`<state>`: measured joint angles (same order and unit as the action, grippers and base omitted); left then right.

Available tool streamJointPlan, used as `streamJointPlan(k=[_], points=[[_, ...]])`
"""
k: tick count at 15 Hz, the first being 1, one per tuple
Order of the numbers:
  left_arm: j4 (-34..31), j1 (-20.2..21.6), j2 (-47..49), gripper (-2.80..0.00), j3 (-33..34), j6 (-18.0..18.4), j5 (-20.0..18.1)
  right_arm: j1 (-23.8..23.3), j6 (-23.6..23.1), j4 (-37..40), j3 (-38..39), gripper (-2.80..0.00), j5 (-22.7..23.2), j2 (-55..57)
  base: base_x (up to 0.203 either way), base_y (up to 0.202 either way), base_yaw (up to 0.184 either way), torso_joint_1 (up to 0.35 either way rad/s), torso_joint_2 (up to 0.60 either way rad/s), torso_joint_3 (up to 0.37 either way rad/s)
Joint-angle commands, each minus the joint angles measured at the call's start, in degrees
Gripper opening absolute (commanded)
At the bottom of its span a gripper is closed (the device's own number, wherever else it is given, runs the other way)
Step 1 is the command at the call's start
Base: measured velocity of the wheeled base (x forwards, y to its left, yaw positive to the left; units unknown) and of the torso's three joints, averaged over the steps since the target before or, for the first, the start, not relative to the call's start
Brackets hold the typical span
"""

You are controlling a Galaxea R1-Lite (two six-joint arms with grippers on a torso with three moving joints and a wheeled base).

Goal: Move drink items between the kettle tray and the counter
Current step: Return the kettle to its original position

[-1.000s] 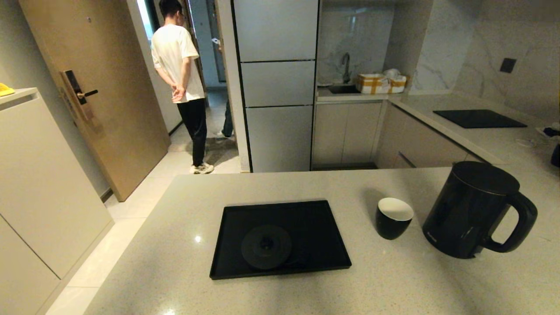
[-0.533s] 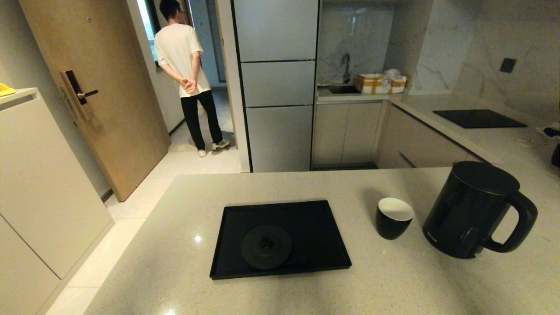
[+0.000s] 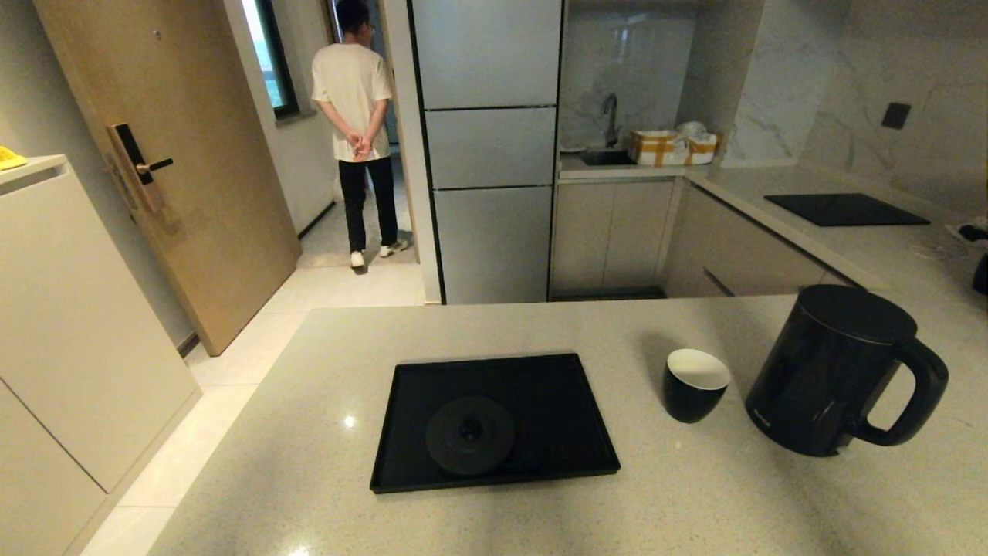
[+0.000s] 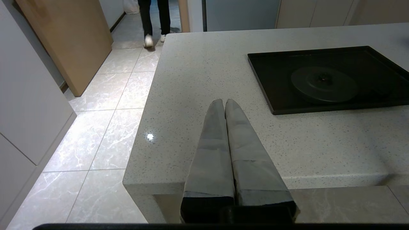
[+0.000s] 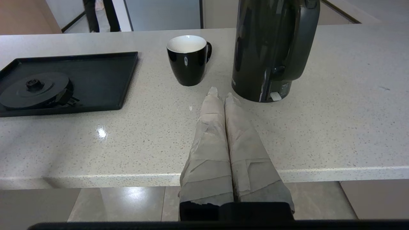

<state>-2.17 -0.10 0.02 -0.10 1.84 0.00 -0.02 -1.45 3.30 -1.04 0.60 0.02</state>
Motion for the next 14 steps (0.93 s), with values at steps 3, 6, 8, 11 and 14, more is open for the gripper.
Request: streamJointPlan(k=[3, 6, 8, 11, 14], points=[[-0.03, 0.01, -0.02, -2.8, 0.01, 0.0, 0.0, 0.02, -0.04, 0.04, -0.02, -2.8, 0.02, 0.15, 0.0, 0.0, 0.0, 0.0, 0.0, 0.0], [-0.03, 0.01, -0.02, -2.8, 0.01, 0.0, 0.0, 0.02, -0.04, 0.04, -0.02, -2.8, 0.02, 0.15, 0.0, 0.0, 0.0, 0.0, 0.0, 0.0], [-0.03, 0.01, -0.02, -2.8, 0.01, 0.0, 0.0, 0.02, -0.04, 0.04, -0.02, -2.8, 0.02, 0.15, 0.0, 0.0, 0.0, 0.0, 0.0, 0.0], [-0.03, 0.01, -0.02, -2.8, 0.01, 0.0, 0.0, 0.02, -0.04, 0.04, -0.02, -2.8, 0.02, 0.15, 0.0, 0.0, 0.0, 0.0, 0.0, 0.0], [-0.03, 0.01, -0.02, -2.8, 0.01, 0.0, 0.0, -0.01, -0.04, 0.12, -0.02, -2.8, 0.02, 0.15, 0.0, 0.0, 0.0, 0.0, 0.0, 0.0]])
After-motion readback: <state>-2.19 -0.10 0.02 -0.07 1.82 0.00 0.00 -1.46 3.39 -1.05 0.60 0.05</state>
